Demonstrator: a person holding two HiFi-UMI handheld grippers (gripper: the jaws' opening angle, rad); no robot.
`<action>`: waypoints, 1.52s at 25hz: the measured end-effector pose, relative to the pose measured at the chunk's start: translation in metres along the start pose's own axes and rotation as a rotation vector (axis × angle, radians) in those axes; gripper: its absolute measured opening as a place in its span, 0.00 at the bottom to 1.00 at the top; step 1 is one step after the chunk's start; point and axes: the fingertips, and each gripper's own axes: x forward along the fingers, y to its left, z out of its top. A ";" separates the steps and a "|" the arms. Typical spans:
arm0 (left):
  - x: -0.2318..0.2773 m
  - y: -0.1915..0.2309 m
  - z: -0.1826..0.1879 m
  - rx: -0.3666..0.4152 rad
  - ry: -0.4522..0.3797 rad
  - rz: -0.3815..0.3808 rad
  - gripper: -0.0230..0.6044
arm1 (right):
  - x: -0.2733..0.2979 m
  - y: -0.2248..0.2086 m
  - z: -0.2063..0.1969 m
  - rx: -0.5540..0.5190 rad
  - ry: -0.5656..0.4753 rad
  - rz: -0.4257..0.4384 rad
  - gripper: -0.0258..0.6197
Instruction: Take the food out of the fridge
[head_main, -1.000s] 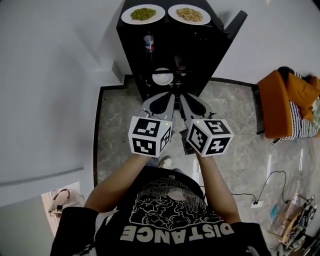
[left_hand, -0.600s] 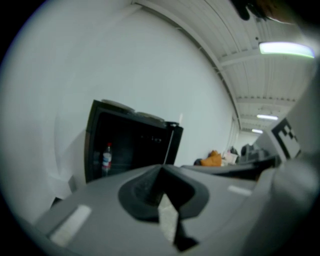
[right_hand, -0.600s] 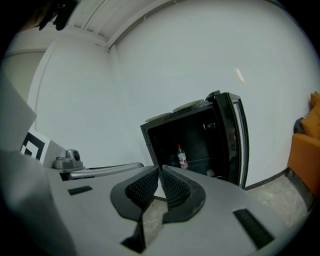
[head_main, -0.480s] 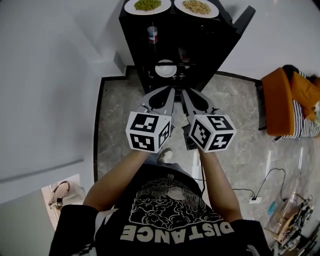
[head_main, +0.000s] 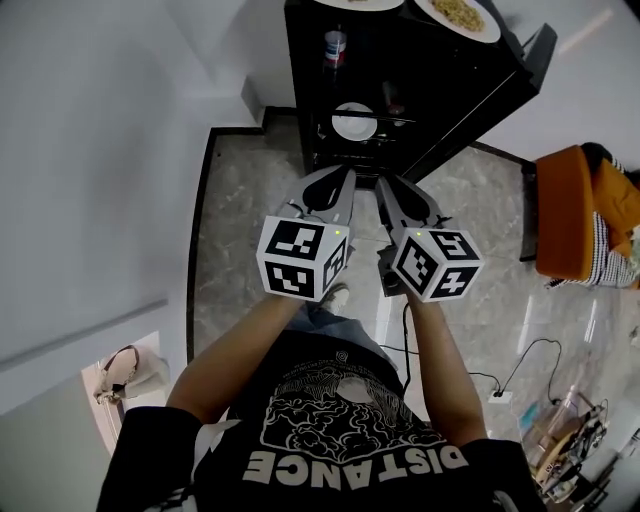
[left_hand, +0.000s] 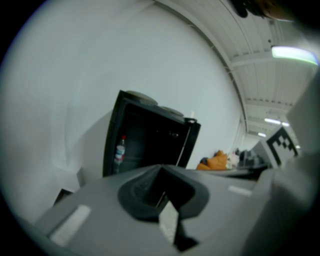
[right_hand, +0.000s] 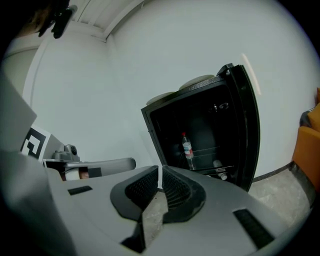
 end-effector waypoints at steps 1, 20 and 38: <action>0.000 0.008 -0.002 -0.002 0.002 -0.002 0.04 | 0.007 0.003 -0.003 0.003 0.006 -0.004 0.07; 0.065 0.114 -0.095 -0.067 0.042 -0.051 0.04 | 0.143 -0.034 -0.092 0.247 0.032 -0.044 0.07; 0.162 0.145 -0.197 0.010 0.020 -0.007 0.04 | 0.251 -0.173 -0.207 0.605 -0.048 0.046 0.07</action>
